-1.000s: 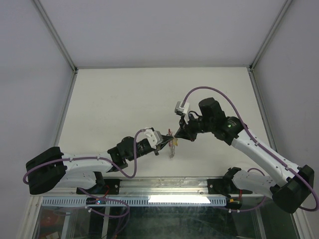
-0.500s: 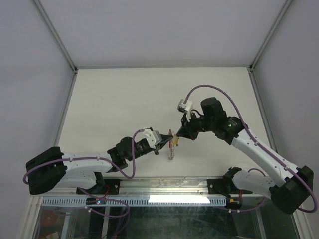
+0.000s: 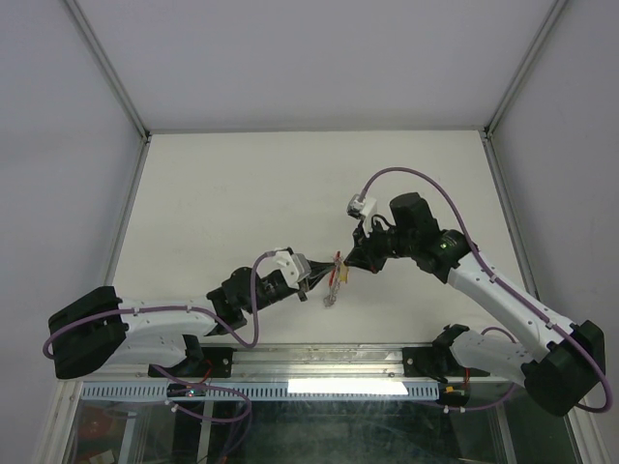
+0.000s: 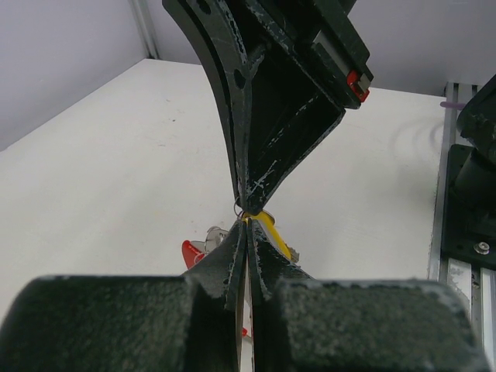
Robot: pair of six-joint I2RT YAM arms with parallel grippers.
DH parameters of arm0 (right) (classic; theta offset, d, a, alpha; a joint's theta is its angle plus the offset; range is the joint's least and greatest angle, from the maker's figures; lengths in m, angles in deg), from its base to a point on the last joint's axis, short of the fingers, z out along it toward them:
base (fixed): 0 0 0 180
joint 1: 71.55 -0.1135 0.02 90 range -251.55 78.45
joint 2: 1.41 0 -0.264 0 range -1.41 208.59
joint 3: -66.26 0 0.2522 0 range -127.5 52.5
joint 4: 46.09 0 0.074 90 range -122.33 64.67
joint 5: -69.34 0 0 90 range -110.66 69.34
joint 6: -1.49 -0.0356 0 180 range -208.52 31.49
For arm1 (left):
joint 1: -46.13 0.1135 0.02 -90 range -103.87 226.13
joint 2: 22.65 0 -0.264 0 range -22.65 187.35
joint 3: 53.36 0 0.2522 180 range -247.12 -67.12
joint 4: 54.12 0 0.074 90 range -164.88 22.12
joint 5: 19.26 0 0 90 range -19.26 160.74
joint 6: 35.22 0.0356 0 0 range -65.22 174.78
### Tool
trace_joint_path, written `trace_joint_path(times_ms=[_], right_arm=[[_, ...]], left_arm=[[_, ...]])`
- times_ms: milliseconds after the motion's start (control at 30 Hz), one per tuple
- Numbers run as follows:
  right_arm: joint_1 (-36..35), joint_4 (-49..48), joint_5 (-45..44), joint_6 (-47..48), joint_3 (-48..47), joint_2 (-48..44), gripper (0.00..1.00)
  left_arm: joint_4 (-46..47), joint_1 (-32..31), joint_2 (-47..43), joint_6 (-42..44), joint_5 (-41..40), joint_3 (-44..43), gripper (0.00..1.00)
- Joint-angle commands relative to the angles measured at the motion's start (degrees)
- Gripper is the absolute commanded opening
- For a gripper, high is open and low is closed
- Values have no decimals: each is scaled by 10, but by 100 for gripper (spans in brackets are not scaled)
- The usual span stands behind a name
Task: Put the keys on the keyring
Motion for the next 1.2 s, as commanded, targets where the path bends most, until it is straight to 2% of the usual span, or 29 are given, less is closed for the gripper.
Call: trace_joint_path(times_ms=[0, 33, 100, 200, 267, 900, 1167], right_arm=[[2, -35, 4, -6, -13, -21, 0], [2, -31, 4, -4, -18, -23, 0], [2, -19, 7, 3, -29, -22, 0], [2, 5, 10, 20, -46, -20, 0], [2, 14, 16, 30, -51, -21, 0], [1, 8, 74, 48, -46, -9, 0], [0, 8, 86, 50, -42, -6, 0]], left_arm=[[16, -5, -23, -8, -13, 0, 0], [11, -5, -24, -9, -16, -1, 0], [6, -5, -28, -12, -21, -1, 11], [0, -5, -34, -18, -31, 0, 22], [-2, -4, -37, -22, -36, 0, 25], [-2, -5, 15, -27, -2, -19, 25], [-13, -4, 20, -23, 16, -31, 22]])
